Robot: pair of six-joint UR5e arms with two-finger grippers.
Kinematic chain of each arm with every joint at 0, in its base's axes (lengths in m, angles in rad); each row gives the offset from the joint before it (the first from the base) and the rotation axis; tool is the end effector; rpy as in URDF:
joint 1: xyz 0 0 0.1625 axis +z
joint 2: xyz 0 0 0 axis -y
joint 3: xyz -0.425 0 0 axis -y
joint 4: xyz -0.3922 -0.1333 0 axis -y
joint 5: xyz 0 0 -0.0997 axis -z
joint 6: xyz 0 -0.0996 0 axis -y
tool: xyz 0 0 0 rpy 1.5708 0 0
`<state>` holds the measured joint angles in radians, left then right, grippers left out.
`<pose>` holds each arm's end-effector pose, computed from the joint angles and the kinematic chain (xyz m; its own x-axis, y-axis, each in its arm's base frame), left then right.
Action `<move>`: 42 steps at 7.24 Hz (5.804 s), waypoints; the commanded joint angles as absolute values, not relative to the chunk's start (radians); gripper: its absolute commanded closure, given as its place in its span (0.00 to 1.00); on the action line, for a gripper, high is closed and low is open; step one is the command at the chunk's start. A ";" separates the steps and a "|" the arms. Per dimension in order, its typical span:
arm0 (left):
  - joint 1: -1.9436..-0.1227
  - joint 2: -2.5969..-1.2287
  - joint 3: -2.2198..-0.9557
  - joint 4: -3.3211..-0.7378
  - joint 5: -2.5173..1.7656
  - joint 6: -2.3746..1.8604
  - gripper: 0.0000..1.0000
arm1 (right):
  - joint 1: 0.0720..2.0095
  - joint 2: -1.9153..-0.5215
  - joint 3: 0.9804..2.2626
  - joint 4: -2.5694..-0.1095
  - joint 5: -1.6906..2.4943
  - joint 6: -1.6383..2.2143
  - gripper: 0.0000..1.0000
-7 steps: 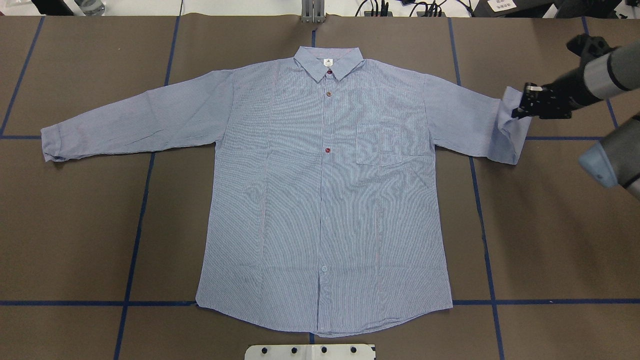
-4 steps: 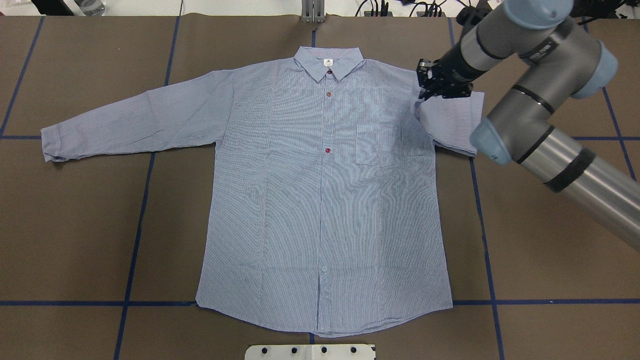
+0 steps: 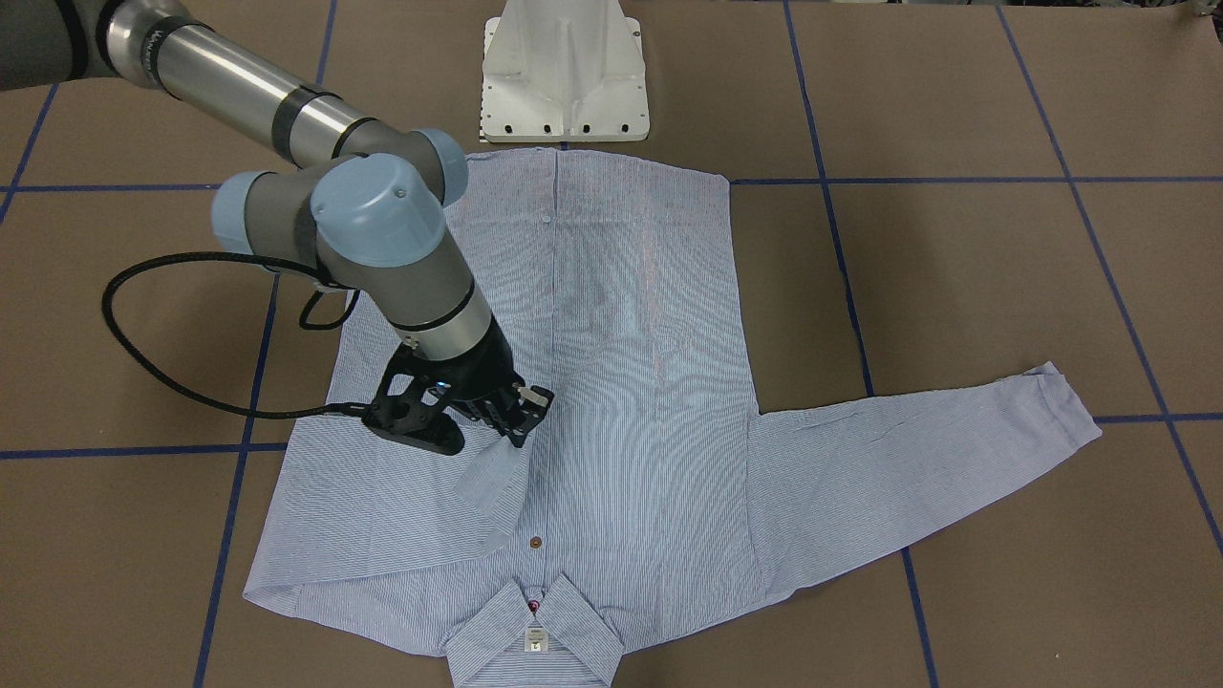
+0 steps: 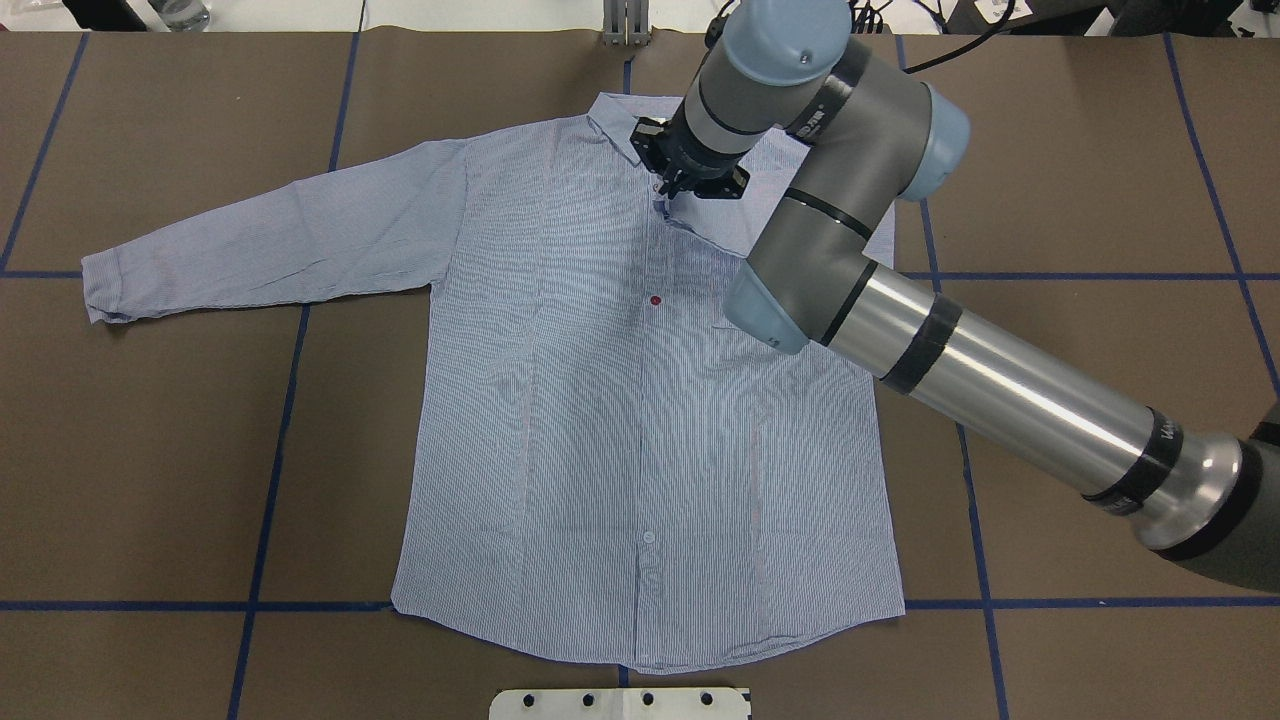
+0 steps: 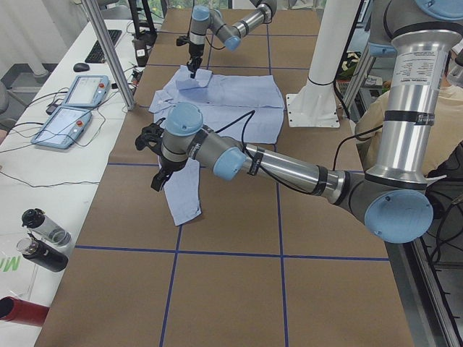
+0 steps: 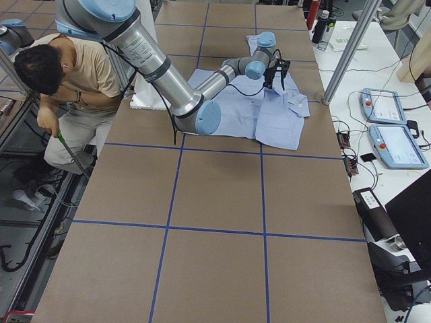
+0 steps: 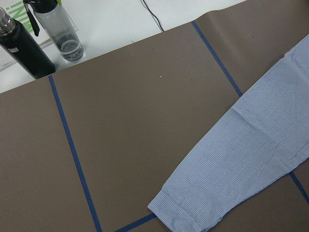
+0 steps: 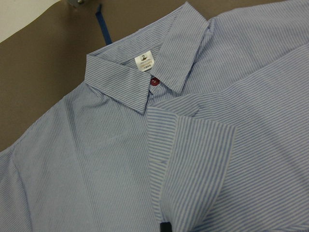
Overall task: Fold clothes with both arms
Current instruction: 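Carry the sleeve across the shirt toward the collar with the right gripper, then lay the sleeve near the collar while the left gripper grasps the other cuff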
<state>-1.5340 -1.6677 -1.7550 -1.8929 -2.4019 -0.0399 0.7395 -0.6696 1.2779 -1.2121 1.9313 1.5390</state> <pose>-0.0399 -0.5399 0.4754 0.6589 0.4104 -0.6305 -0.0040 0.8400 0.5426 -0.5163 -0.6038 0.1730 0.4325 0.3542 0.8291 -0.4025 0.8987 -0.1740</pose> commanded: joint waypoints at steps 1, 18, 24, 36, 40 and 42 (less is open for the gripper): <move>-1.532 -1.667 -1.755 -1.893 -2.402 -0.040 0.00 | 0.710 -0.603 1.224 -1.212 1.884 1.551 1.00; -1.292 -1.763 -1.359 -2.227 -2.395 -0.605 0.01 | 0.661 -0.702 1.362 -1.212 1.761 1.565 0.00; -1.203 -1.687 -1.174 -2.721 -2.395 -1.105 0.19 | 0.693 -0.802 1.468 -1.212 1.763 1.551 0.00; -1.140 -1.700 -1.146 -2.723 -2.342 -1.270 0.49 | 0.693 -0.856 1.523 -1.215 1.758 1.549 0.00; -1.126 -1.700 -1.135 -2.723 -2.342 -1.269 0.56 | 0.684 -0.856 1.520 -1.215 1.738 1.549 0.00; -1.123 -1.700 -1.124 -2.723 -2.339 -1.269 0.75 | 0.681 -0.856 1.520 -1.215 1.733 1.549 0.00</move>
